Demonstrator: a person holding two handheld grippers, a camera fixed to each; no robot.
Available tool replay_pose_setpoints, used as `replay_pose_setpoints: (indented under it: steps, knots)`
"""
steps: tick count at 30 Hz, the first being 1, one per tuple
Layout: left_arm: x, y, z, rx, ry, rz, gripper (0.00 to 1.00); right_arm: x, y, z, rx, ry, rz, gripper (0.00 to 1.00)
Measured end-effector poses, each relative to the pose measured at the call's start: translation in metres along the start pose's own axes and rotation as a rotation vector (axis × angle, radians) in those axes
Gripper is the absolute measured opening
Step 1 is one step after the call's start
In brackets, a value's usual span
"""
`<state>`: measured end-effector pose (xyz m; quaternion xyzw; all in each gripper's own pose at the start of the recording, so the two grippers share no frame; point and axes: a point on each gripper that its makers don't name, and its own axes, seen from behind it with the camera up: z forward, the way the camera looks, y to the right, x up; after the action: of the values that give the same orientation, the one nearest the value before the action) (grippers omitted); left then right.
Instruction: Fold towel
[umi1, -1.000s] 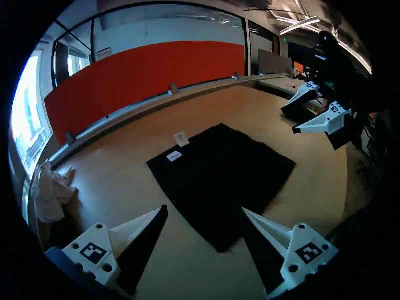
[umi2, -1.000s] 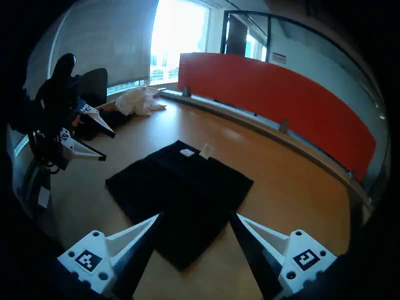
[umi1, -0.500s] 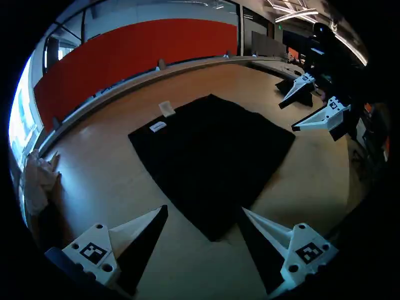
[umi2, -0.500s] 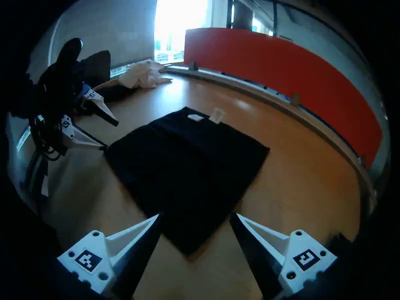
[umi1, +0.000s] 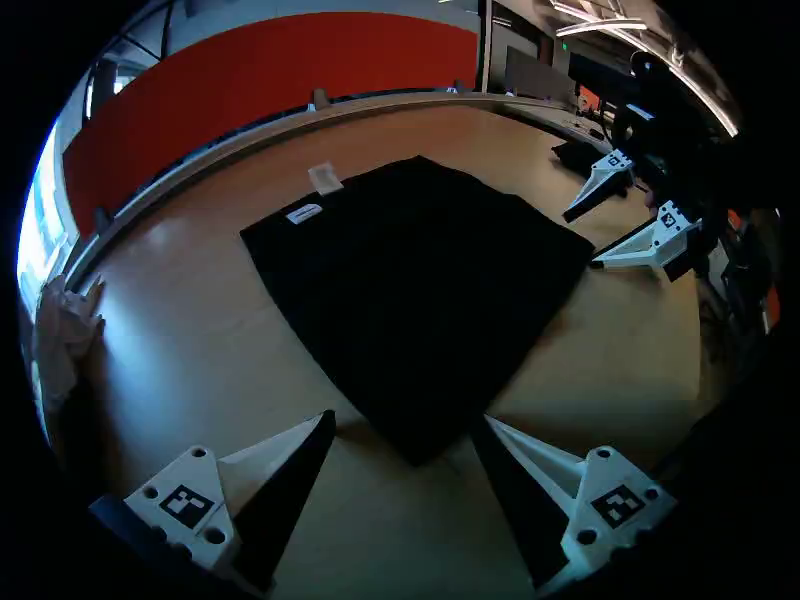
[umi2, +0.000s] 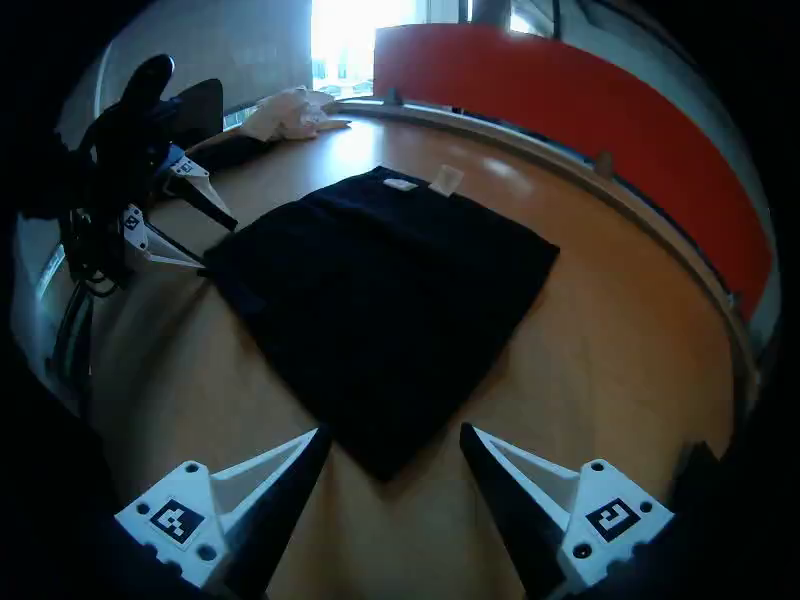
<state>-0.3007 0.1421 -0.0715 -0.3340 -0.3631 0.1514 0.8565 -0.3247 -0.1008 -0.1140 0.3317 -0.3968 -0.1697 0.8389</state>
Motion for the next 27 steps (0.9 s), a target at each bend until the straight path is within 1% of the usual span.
replay_pose_setpoints:
  steps: [5, 8, 14, 17, 19, 24, 27]
  knots:
    - [-0.001, 0.001, 0.000, -0.001, -0.002, 0.010, 0.98, 0.000, 0.000, 0.004, 0.008, -0.002, -0.002, 0.99]
    - [-0.001, 0.000, 0.000, 0.001, -0.002, 0.007, 0.98, -0.001, -0.001, 0.005, 0.017, -0.004, 0.004, 0.97]
    - [-0.001, 0.002, 0.000, 0.004, -0.011, 0.006, 0.98, -0.001, -0.003, 0.005, 0.028, -0.004, 0.007, 0.92]
    - [-0.001, 0.003, 0.000, 0.008, -0.017, -0.001, 0.96, -0.002, -0.004, 0.004, 0.031, -0.003, 0.005, 0.86]
    - [-0.002, 0.004, 0.000, 0.009, -0.020, -0.002, 0.92, -0.002, -0.005, 0.004, 0.031, -0.003, 0.007, 0.80]
    - [-0.001, 0.009, 0.000, 0.008, -0.024, 0.001, 0.73, -0.001, -0.005, 0.003, 0.025, -0.004, 0.020, 0.67]
    - [-0.001, 0.011, 0.000, 0.011, -0.026, -0.002, 0.61, -0.002, -0.003, 0.002, 0.021, -0.005, 0.028, 0.55]
